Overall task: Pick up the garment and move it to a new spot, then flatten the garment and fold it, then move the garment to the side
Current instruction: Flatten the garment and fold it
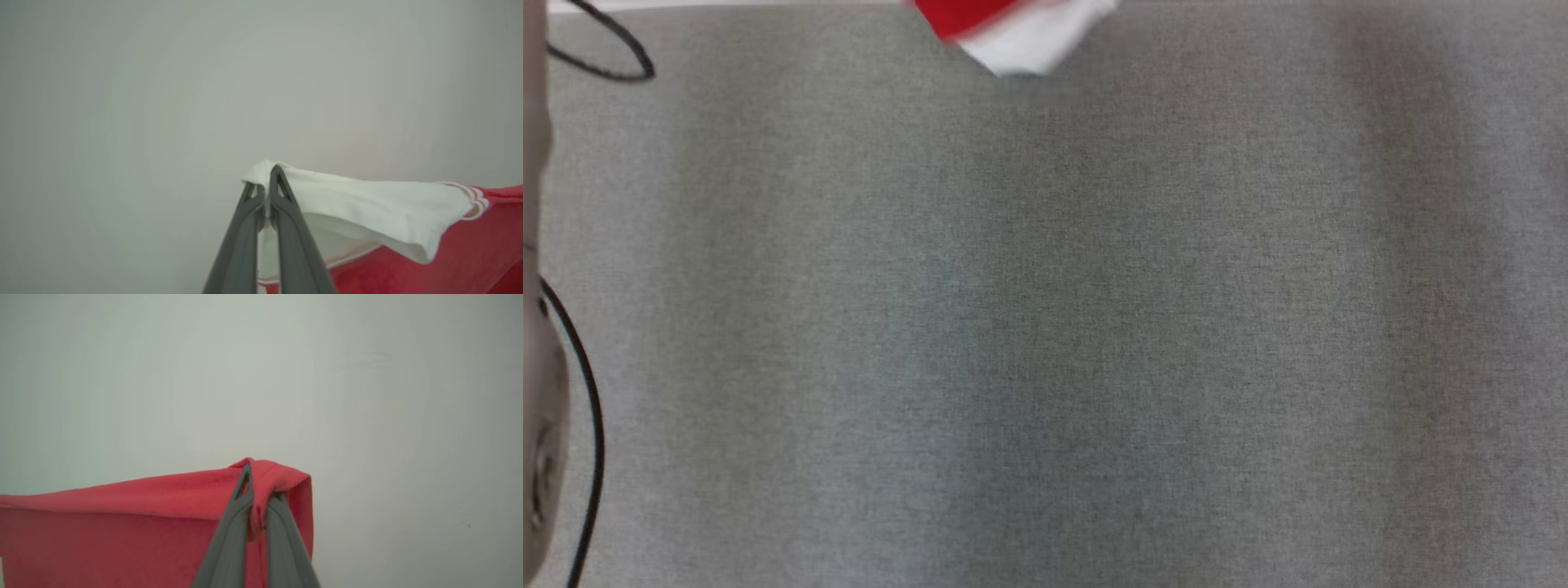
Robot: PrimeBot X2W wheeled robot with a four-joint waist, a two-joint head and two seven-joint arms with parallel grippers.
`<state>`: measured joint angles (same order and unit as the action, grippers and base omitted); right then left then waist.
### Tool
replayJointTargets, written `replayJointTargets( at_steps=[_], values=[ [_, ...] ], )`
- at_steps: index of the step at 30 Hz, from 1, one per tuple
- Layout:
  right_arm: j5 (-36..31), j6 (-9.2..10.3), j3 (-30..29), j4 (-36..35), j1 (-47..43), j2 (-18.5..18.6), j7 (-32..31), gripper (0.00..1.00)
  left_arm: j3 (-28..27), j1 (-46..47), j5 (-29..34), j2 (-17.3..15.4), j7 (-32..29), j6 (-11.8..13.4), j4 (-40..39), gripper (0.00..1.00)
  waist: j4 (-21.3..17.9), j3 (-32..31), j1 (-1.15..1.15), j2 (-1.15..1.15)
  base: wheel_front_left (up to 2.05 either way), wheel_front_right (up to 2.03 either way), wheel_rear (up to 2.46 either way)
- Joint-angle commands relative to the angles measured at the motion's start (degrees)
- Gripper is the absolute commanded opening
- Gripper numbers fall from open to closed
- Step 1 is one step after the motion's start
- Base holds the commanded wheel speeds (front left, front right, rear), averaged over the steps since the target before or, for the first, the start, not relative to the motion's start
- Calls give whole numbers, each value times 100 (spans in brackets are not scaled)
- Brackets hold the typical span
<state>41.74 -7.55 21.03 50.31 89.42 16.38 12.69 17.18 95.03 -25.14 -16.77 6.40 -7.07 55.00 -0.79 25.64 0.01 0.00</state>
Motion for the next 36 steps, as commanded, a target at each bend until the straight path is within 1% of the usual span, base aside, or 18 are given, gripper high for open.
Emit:
replayJointTargets(
  at_steps=[1,5,7,10,15,19,20,23,26,33,36],
  values=[
    [66,14,53,94,224,56,61,0,-43,248,-49,25,146,-7,139,0,21,-62,-1,0,0,0,0],
    [181,14,296,251,280,21,6,0,48,364,-150,101,203,-30,394,0,47,-170,-1,0,0,0,0],
    [187,14,496,333,138,74,-62,0,216,250,-168,146,120,-40,488,0,65,-224,-1,0,0,0,0],
    [302,14,810,352,-150,87,-158,0,544,-29,-366,195,-78,-40,474,0,94,-309,-1,0,0,0,0],
    [566,14,1403,177,-798,169,-254,0,1242,-696,-784,-53,-558,-42,222,0,90,-500,-1,0,0,0,0],
    [895,14,1951,-78,-1460,301,-411,0,1718,-1377,-1289,-352,-995,-43,-141,0,79,-825,-1,0,0,0,0],
    [895,14,1951,-78,-1460,301,-411,0,1718,-1377,-1289,-352,-995,-43,-141,0,79,-825,-1,0,0,0,0],
    [1237,13,2345,-362,-1962,374,-543,0,2121,-1915,-1726,-676,-1508,-32,-507,0,17,-1164,-1,0,0,0,0],
    [1571,14,2760,-601,-2498,509,-771,0,2514,-2468,-2170,-1119,-2082,-32,-969,0,-58,-1508,-1,0,0,0,0],
    [2279,14,3719,-1228,-3471,990,-1661,0,2993,-3737,-3265,-2095,-3399,-32,-2262,0,-149,-2233,-1,0,0,0,0],
    [2548,14,4051,-1577,-3789,1256,-2035,0,3132,-4272,-3615,-2495,-3792,-33,-2930,0,-177,-2465,-1,0,0,0,0]
  ],
)
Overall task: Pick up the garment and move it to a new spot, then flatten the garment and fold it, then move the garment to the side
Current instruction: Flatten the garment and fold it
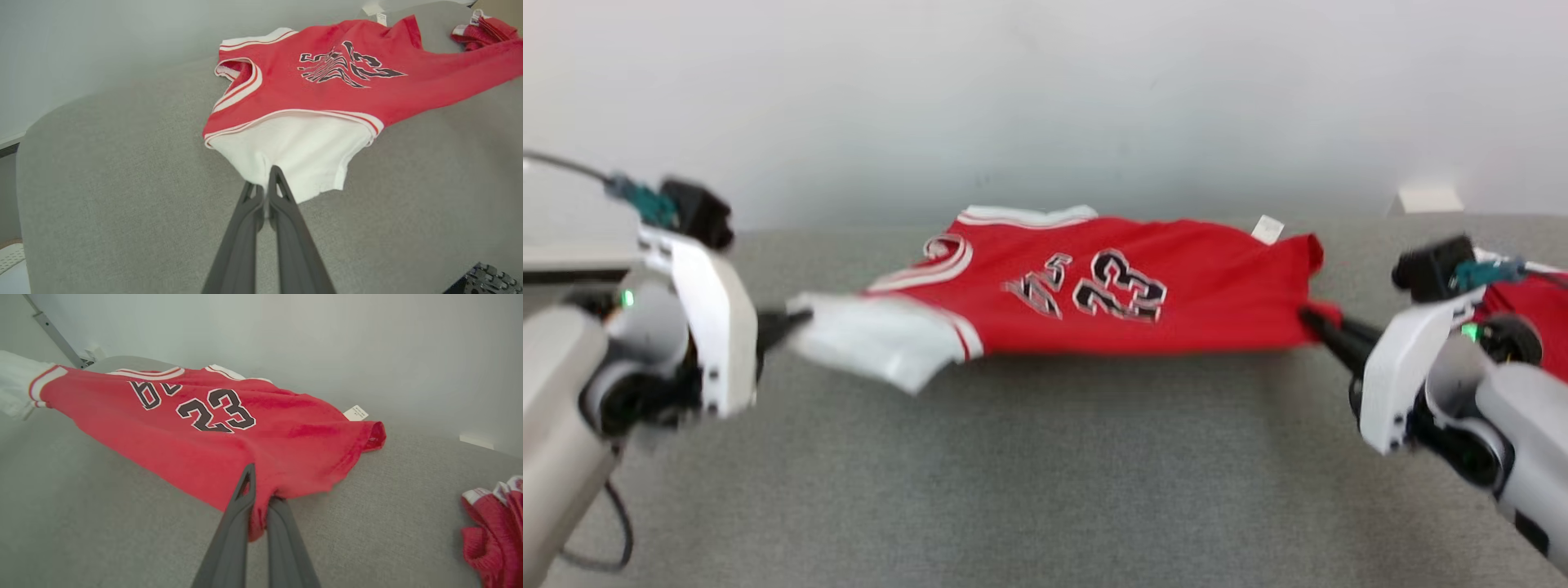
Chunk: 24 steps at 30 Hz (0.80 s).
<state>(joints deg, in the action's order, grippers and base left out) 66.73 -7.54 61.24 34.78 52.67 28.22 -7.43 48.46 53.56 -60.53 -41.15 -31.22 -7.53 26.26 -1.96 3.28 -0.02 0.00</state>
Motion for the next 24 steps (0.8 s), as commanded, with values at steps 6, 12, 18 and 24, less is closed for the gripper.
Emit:
replayJointTargets(
  at_steps=[6,12,18,24],
  values=[
    [329,13,499,-732,-615,698,-515,0,231,-1147,-761,-695,-895,229,-1340,0,-46,-461,2,0,0,0,0],
    [848,13,548,-1405,-1226,1362,-854,0,377,-1894,-1357,-1195,-1428,575,-2767,0,3,-549,2,0,0,0,0],
    [1578,13,577,-2248,-1945,2137,-1471,0,496,-2434,-1887,-1645,-1814,1026,-3925,0,0,-584,2,0,0,0,0],
    [2090,12,622,-3171,-2308,2955,-2086,0,542,-2778,-2259,-1928,-1979,1356,-4656,0,-68,-522,2,0,0,0,0]
  ],
)
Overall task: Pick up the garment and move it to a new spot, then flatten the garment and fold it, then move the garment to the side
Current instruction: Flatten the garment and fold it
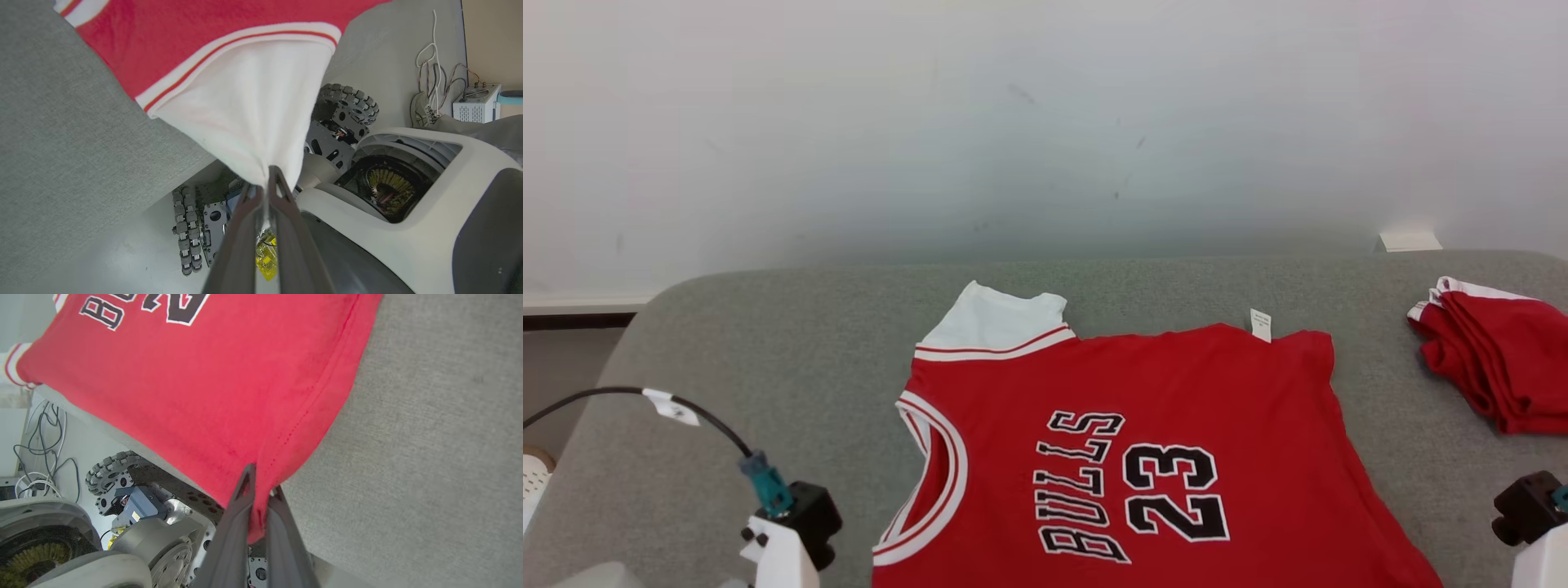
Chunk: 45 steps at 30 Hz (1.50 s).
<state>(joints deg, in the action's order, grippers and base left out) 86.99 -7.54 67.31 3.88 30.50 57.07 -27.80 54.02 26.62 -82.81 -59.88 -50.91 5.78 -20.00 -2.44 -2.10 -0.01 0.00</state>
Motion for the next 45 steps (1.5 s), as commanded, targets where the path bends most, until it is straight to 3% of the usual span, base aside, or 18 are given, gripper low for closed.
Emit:
replayJointTargets(
  at_steps=[1,7,15,32,39,40,41,43,44,45],
  values=[
    [93,12,12,-203,-111,186,-108,0,-11,-120,-85,-81,-36,63,-94,0,-35,29,1,0,0,0,0],
    [55,13,-78,-394,18,314,-251,0,-39,-83,-222,-112,-128,182,-219,0,-137,103,1,0,0,0,0],
    [-9,12,-192,47,445,-264,-589,0,-196,320,-334,100,-340,139,148,0,-217,221,1,0,0,0,0],
    [-135,12,-444,1931,1239,-1457,-893,0,-310,1425,-68,1236,-426,-31,2551,0,-310,724,1,0,0,0,0],
    [-313,12,-449,2454,1414,-1857,-818,0,-330,1652,42,1641,-249,-176,3193,0,-377,795,1,0,0,0,0],
    [-324,12,-448,2527,1432,-1931,-800,5,-324,1675,60,1710,-222,-203,3292,0,-386,802,1,0,0,0,0],
    [-348,12,-443,2596,1449,-2013,-788,25,-314,1703,98,1776,-185,-226,3411,0,-393,807,1,0,0,0,0],
    [-389,12,-430,2726,1508,-2148,-774,49,-308,1774,183,1899,-74,-266,3653,0,-405,815,1,0,0,0,0],
    [-413,12,-420,2775,1530,-2214,-749,96,-312,1788,192,1979,-7,-287,3789,23,-413,811,1,0,0,0,0],
    [-444,12,-416,2839,1543,-2261,-720,100,-316,1797,199,2058,56,-313,3903,59,-418,805,1,0,0,0,0]
  ],
)
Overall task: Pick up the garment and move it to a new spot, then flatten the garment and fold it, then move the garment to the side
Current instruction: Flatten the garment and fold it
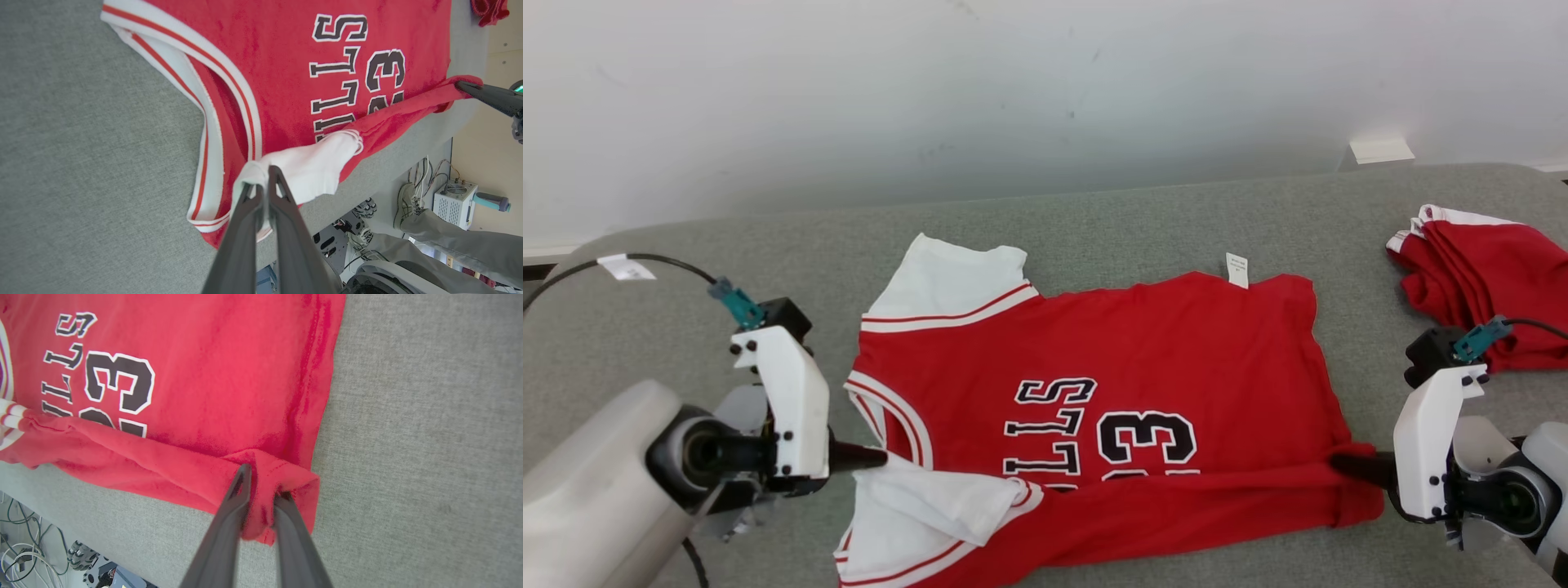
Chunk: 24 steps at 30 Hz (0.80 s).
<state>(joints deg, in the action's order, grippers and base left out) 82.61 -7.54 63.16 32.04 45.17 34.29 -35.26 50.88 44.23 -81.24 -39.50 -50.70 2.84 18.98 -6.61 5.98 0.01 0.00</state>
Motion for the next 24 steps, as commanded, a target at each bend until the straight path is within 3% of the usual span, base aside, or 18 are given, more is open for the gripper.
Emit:
replayJointTargets(
  at_steps=[1,2,7,10,15,20,24],
  values=[
    [-43,12,1,89,77,-38,58,100,1,42,51,84,84,-47,115,92,-6,-9,-1,0,0,0,0],
    [-71,12,3,146,72,-89,87,100,-1,49,77,125,129,-64,241,100,-9,-18,-1,0,0,0,0],
    [-255,12,-72,386,94,-211,478,100,-20,118,349,313,671,-350,663,100,27,-156,-1,0,0,0,0],
    [-694,12,-261,247,126,-135,1677,100,-91,129,593,367,1290,-631,782,100,106,-334,-1,0,0,0,0],
    [-937,12,-622,12,-264,-85,3204,100,-176,-66,1156,329,2505,-774,733,100,200,-574,-1,0,0,0,0],
    [-1293,12,-945,-163,-641,23,4422,100,-373,-366,1626,233,3817,-599,476,100,249,-685,-1,0,0,0,0],
    [-1808,12,-1551,4,-996,-81,4999,100,-631,-814,1918,134,4919,-128,53,100,259,-719,-1,0,0,0,0]
  ],
)
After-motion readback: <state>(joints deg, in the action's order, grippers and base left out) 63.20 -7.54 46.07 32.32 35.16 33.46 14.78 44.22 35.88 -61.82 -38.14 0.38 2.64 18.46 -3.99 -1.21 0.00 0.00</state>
